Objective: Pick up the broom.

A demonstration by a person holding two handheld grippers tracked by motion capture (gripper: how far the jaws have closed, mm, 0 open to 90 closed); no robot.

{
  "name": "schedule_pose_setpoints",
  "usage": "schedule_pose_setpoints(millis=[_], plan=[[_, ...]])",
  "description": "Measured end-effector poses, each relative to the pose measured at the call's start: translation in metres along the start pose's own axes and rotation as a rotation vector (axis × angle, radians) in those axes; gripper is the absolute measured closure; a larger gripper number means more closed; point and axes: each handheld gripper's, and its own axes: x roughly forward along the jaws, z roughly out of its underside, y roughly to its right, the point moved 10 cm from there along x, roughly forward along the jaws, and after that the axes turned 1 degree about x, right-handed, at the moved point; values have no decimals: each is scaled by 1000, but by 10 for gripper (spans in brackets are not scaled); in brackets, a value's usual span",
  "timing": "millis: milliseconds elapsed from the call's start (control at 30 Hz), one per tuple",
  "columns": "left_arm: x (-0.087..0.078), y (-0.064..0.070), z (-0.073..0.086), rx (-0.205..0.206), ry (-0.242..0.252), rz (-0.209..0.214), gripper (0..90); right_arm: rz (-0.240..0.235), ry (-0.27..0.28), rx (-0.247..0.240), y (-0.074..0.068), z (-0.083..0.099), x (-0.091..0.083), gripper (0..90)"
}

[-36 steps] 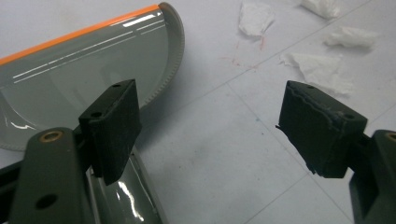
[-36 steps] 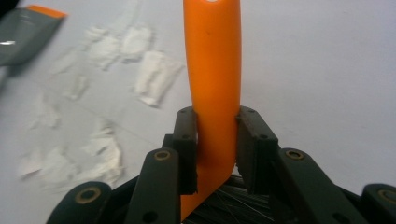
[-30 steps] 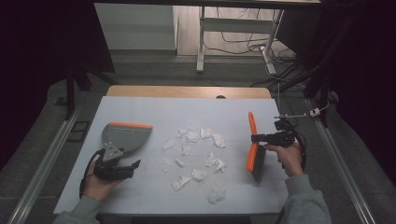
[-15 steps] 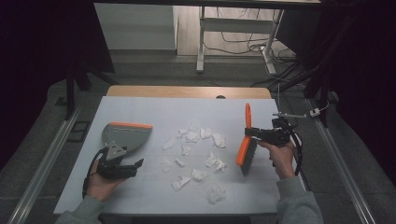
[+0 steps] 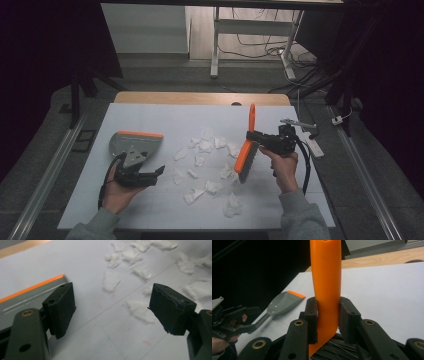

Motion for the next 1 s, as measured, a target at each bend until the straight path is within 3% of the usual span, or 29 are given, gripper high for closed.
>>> schedule_pose_setpoints(millis=[167,233,333,400,567,867,1000], plan=[[12,25,-19,32,10,53,214,-9,17,1,-7,1,6,702],[19,42,-30,50,20,92,214,-21,27,4,-13,3,9,702],[23,53,-38,63,25,118,213,-16,42,-1,-18,3,11,702],[31,70,-48,81,30,157,213,-19,60,5,-21,2,11,702],[38,92,-62,97,44,211,213,-24,83,5,-28,2,16,702],[46,120,-73,106,60,279,213,-18,115,12,-38,5,26,702],[51,134,-74,131,47,304,220,-28,127,21,-43,6,30,702]])
